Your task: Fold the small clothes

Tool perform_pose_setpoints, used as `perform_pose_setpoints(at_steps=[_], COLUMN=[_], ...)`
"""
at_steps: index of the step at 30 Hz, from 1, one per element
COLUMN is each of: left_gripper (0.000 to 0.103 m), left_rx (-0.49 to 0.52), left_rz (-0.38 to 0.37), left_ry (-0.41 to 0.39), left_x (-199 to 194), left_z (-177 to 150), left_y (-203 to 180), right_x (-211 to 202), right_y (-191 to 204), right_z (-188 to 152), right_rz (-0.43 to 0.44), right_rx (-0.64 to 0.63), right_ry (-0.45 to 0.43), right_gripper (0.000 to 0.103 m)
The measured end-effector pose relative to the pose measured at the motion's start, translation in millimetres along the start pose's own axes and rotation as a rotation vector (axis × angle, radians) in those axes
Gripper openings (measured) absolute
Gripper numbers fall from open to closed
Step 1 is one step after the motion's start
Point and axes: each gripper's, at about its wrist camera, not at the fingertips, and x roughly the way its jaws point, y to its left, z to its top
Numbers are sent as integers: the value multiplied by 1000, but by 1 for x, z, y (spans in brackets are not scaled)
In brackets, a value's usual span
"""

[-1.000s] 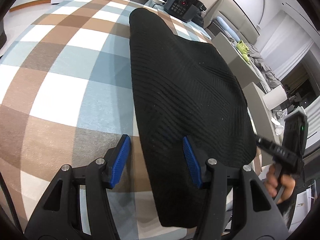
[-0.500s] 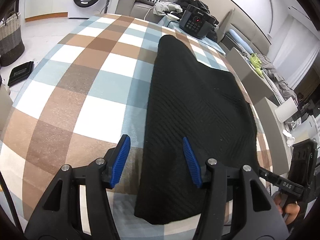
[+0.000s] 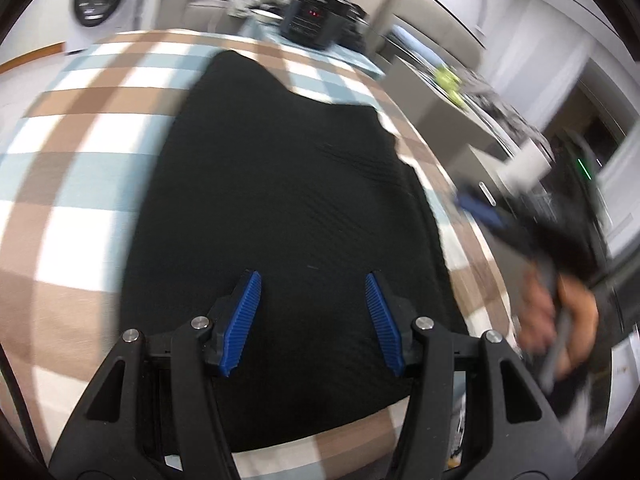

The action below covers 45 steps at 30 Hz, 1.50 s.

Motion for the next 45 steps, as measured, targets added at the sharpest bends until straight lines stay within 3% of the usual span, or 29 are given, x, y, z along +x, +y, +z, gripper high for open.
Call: perform_pose_setpoints(at_steps=[4, 9, 14, 18, 22, 29, 33, 38, 42, 45], left_gripper=[51, 53, 53, 53, 53, 53, 53, 53, 53, 53], left_rx=[24, 1, 10, 11, 9, 15, 15, 26, 34, 42], left_rz=[6, -18, -29, -37, -41, -41, -47, -37, -28, -26], left_ry=[40, 55, 65, 67, 67, 68, 65, 66, 72, 72], left_x=[15, 20, 18, 19, 20, 20, 19, 19, 20, 20], left_z=[-6, -6, -7, -6, -4, -2, 1, 2, -1, -2], left_y=[-12, -8, -7, -4, -1, 0, 0, -2, -1, -3], right_x=[43, 80, 70, 53, 55, 74, 73, 64, 90, 109], right_y=[-4, -1, 5, 3, 4, 2, 17, 39, 34, 27], right_z=[32, 43, 44, 46, 42, 37, 40, 53, 63, 65], right_rz=[46, 44, 1, 46, 92, 72, 27, 23, -99, -115], right_rx=[43, 32, 3, 23, 25, 26, -65, -183, -232, -222], right_ry=[45, 102, 90, 50, 86, 119, 82, 3, 7, 14], right_gripper=[30, 28, 27, 27, 27, 20, 6, 6, 6, 6])
